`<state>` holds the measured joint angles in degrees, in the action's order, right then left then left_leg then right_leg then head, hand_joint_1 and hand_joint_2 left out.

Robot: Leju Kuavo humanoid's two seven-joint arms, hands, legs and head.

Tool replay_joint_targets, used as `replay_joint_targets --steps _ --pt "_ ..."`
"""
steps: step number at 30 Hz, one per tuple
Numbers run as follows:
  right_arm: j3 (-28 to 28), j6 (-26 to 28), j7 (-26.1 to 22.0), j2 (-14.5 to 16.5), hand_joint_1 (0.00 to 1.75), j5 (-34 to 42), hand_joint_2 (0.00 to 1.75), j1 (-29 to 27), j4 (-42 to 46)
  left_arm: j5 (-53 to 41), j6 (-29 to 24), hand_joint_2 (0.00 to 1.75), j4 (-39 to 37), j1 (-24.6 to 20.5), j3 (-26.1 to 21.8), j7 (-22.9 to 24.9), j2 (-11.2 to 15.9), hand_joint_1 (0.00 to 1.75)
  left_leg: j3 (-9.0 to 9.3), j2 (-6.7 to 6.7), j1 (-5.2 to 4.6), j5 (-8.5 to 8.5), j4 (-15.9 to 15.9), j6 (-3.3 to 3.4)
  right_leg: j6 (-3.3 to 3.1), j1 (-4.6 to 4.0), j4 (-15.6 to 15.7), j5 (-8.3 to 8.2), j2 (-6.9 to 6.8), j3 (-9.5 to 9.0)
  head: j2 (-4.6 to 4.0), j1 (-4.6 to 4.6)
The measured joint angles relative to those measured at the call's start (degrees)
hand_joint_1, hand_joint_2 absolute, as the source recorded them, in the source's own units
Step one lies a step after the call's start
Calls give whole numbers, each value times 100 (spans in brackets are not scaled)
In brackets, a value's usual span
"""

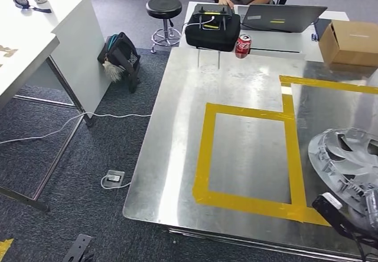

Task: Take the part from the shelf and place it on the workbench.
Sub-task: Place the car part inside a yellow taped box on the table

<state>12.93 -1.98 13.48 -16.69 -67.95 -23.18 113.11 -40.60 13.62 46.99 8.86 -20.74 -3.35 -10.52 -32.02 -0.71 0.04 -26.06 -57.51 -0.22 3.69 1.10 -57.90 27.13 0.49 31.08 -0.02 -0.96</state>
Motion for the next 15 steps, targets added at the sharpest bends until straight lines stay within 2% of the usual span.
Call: replay_joint_targets --steps 6,15 --pt "-677 -2 385 -348 175 119 175 62 -88 113 -23 175 -5 -10 91 27 5 0 3 1 0 0 0 0 0 0 2 0 0 8 0 0" --pt "-967 -136 623 -606 175 281 175 209 -200 275 -21 175 102 11 223 247 -2 0 4 2 -1 0 0 0 -3 1 3 -5 6 23 0 -1"
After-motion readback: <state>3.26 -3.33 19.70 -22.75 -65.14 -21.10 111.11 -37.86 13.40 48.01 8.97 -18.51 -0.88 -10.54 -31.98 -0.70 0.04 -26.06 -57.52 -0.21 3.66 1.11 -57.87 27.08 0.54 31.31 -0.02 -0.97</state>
